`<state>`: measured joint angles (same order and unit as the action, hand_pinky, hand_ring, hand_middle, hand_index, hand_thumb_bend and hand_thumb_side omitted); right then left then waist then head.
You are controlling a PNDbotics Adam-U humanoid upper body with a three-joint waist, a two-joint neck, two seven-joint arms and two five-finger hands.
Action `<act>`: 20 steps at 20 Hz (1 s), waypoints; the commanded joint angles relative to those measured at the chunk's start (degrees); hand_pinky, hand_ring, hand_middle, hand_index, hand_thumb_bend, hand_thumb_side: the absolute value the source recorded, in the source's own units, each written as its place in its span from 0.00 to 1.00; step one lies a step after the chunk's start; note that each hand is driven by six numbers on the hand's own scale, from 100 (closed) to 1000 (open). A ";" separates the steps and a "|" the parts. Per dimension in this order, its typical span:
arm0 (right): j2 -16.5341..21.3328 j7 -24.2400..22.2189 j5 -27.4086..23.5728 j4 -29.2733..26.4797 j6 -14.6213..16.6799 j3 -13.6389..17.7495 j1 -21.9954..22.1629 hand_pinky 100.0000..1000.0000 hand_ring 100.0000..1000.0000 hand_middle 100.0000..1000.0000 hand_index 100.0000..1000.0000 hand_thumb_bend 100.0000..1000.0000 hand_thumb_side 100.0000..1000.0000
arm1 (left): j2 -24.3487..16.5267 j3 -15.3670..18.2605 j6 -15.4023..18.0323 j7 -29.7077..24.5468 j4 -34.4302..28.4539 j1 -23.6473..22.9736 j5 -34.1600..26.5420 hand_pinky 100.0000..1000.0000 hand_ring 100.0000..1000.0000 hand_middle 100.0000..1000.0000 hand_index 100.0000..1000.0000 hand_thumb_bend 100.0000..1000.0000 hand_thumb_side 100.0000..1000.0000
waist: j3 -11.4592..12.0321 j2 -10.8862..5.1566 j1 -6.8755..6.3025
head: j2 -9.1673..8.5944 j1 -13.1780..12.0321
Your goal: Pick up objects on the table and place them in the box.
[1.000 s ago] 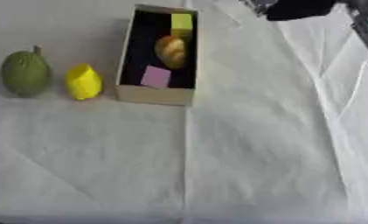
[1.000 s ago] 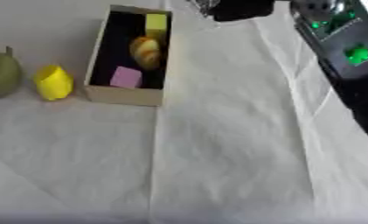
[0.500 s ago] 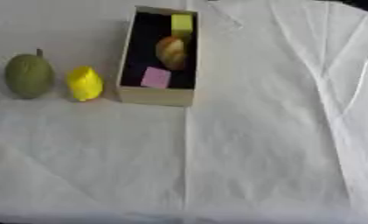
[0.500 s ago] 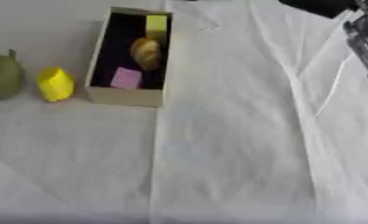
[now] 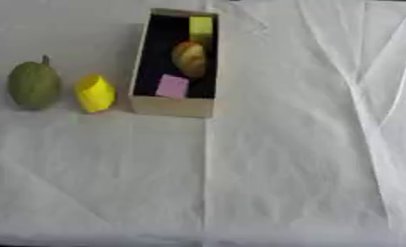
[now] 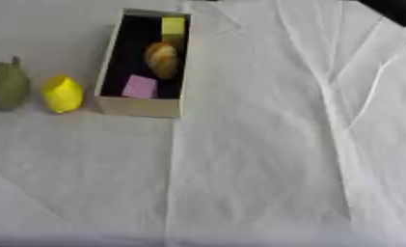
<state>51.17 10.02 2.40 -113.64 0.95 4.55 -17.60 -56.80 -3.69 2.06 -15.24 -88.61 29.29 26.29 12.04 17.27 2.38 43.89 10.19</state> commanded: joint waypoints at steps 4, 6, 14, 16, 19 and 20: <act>1.01 0.43 -0.36 -0.96 -1.05 0.75 -0.53 0.88 0.78 0.72 0.83 0.00 0.61 | -0.05 -1.75 2.68 -7.08 11.31 5.47 4.23 0.86 0.86 0.76 0.86 0.56 0.00 | -0.12 -2.05 -1.14 | 0.23 -0.47; 0.74 0.62 -0.35 -0.96 -1.52 0.75 -0.56 0.88 0.78 0.71 0.83 0.00 0.61 | 1.12 -2.86 4.43 -8.59 13.06 6.86 3.30 0.87 0.87 0.77 0.86 0.59 0.00 | -0.19 -2.02 -1.10 | 0.23 -0.35; -0.21 0.73 -0.96 -0.96 -3.94 0.60 -0.76 0.88 0.77 0.70 0.82 0.00 0.65 | 5.08 -6.55 8.18 -13.45 17.76 11.12 2.98 0.86 0.87 0.75 0.85 0.56 0.01 | -0.41 -1.82 -1.28 | 0.23 -0.42; -0.47 0.92 -1.27 -0.96 -4.52 0.60 -0.87 0.88 0.76 0.69 0.81 0.00 0.66 | 6.35 -7.70 9.20 -15.22 18.89 12.46 2.65 0.86 0.87 0.76 0.85 0.56 0.00 | -0.49 -1.73 -1.33 | 0.23 -0.52; -0.74 0.92 -1.74 -0.96 -5.13 0.48 -1.29 0.88 0.76 0.69 0.81 0.00 0.66 | 9.08 -8.92 10.48 -16.98 20.74 15.10 2.64 0.86 0.87 0.76 0.85 0.52 0.00 | -0.65 -1.63 -1.30 | 0.23 -0.74; -0.81 0.88 -1.85 -0.96 -5.24 0.43 -1.49 0.88 0.76 0.69 0.81 0.00 0.66 | 10.16 -9.31 10.84 -17.39 21.35 16.12 2.74 0.86 0.87 0.76 0.85 0.52 0.00 | -0.74 -1.59 -1.27 | 0.23 -0.82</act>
<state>49.17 10.78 0.93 -113.64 -3.95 4.53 -18.35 -46.21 -12.95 12.43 -31.92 -67.52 44.19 29.24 11.31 17.27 1.99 43.89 9.62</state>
